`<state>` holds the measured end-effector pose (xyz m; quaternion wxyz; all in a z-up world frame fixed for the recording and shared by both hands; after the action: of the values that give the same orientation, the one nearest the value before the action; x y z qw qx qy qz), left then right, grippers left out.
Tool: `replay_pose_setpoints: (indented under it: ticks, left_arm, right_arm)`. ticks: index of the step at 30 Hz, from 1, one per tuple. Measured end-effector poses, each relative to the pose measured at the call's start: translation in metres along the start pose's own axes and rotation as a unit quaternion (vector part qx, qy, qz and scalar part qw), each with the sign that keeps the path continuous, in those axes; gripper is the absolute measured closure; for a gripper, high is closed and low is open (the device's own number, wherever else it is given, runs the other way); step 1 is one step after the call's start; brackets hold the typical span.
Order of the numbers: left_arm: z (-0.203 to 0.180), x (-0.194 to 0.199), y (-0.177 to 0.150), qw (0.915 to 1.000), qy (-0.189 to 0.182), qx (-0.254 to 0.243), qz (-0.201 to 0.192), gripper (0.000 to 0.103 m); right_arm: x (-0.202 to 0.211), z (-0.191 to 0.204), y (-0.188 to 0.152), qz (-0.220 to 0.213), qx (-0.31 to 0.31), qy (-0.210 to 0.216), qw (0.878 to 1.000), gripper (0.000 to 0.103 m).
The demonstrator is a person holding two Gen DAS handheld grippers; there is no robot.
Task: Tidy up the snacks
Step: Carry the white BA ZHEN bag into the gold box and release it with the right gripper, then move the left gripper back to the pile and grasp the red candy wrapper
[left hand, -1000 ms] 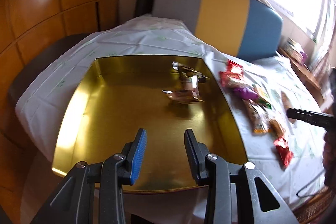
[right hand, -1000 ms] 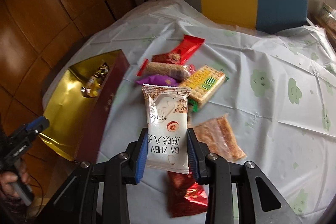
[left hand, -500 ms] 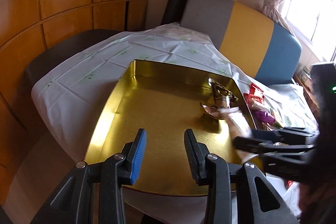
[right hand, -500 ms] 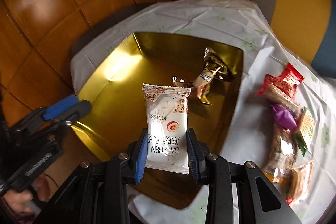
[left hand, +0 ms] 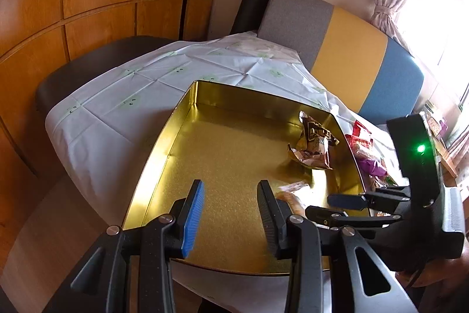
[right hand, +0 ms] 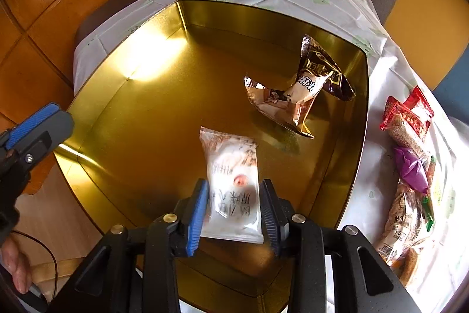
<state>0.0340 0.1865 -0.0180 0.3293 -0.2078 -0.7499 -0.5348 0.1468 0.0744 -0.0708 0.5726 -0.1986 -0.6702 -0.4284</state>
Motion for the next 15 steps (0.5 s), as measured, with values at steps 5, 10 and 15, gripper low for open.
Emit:
replay_pose_setpoints:
  ticks: [5,10,15]
  left_arm:
    - [-0.007,0.002,-0.003,0.9999,-0.001,-0.014,-0.004,0.066]
    - [-0.017,0.004,-0.006,0.9995,-0.006,-0.032,-0.006,0.066]
    - [-0.031,0.006,-0.01,0.9983,-0.009,-0.057,-0.009,0.065]
  right_arm:
    - [0.021,-0.008,-0.006,-0.038,-0.006,0.008,0.999,0.057]
    - [0.055,-0.026,-0.019,-0.089,-0.014,0.006,0.996,0.051]
    - [0.082,-0.054,-0.037,-0.118,-0.039,-0.003,0.992,0.046]
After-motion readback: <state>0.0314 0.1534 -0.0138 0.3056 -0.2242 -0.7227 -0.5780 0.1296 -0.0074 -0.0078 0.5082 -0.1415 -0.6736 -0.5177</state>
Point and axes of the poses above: each gripper's, at about its wrist camera, not at the fingertips, and x roughly against the way its jaws point, z to its left, y to its top, the point moved 2 cm from there along -x, roughly the way its jaws point, and after that the axes turned 2 degrees about x, right-handed, at the moved point
